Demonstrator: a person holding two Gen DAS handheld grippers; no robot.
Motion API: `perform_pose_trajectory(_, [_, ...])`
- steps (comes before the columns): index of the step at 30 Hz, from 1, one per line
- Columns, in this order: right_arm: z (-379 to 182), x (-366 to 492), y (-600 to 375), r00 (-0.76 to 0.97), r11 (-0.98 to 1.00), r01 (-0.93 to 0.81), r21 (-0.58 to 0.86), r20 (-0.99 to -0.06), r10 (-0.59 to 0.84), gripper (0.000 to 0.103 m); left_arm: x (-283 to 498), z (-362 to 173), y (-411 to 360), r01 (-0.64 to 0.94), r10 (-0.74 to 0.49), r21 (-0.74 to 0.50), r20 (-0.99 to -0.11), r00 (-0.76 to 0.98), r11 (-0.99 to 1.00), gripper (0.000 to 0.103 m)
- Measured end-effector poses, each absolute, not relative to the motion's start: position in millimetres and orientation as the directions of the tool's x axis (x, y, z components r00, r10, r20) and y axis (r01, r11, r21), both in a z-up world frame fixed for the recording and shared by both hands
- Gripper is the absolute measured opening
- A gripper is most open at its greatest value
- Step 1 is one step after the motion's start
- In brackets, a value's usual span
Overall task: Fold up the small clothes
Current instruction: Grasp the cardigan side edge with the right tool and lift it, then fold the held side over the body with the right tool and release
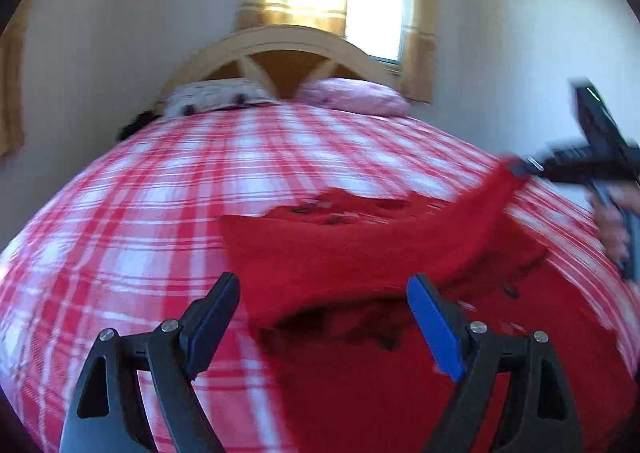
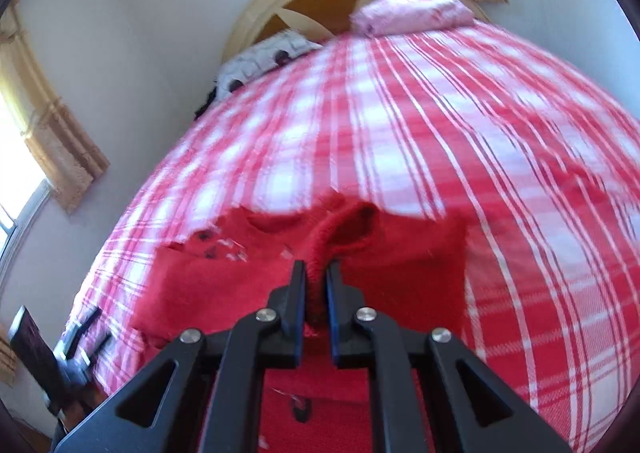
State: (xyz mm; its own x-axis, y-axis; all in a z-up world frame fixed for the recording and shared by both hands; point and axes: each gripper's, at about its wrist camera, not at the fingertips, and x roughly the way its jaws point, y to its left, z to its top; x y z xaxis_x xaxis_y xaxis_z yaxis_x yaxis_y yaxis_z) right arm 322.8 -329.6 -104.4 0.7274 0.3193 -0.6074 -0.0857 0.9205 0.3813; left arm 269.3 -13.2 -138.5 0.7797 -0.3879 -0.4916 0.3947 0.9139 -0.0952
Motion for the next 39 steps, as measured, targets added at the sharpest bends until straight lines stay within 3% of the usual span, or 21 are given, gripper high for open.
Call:
perform_pose_trajectory(4, [-49, 326, -306, 0.759, 0.920, -0.180, 0.349, -0.545, 0.356, 0.011, 256, -135, -55, 0.562, -0.508, -0.045, -0.492, 0.707, 0.826, 0.086])
perform_pose_trajectory(8, [4, 318, -280, 0.788, 0.918, -0.271, 0.291, -0.481, 0.385, 0.011, 257, -139, -95, 0.636, -0.516, 0.076, -0.514, 0.685, 0.768, 0.086])
perform_pose_trajectory(12, [27, 312, -263, 0.791, 0.913, -0.322, 0.251, -0.459, 0.405, 0.011, 276, -144, -109, 0.699, -0.585, 0.026, -0.525, 0.618, 0.715, 0.086])
perform_pose_trajectory(15, [26, 307, -256, 0.787, 0.910, -0.335, 0.244, -0.459, 0.413, 0.011, 291, -153, -110, 0.681, -0.564, -0.002, -0.563, 0.604, 0.732, 0.086])
perform_pose_trajectory(20, [9, 307, -264, 0.785, 0.916, -0.318, 0.246, -0.473, 0.400, 0.011, 310, -159, -62, 0.384, -0.295, 0.013, -0.615, 0.731, 0.923, 0.086])
perform_pose_trajectory(24, [-12, 313, -280, 0.772, 0.917, -0.286, 0.279, -0.499, 0.393, 0.011, 310, -160, -12, 0.220, -0.222, -0.080, -0.614, 0.757, 0.972, 0.086])
perform_pose_trajectory(30, [-56, 310, -309, 0.756, 0.926, -0.205, 0.316, -0.549, 0.355, 0.011, 309, -172, 4, 0.190, -0.226, -0.128, -0.657, 0.719, 0.973, 0.086])
perform_pose_trajectory(39, [-119, 311, -345, 0.710, 0.922, -0.106, 0.373, -0.621, 0.333, 0.011, 301, -177, 20, -0.033, 0.030, 0.008, -0.679, 0.734, 0.999, 0.086])
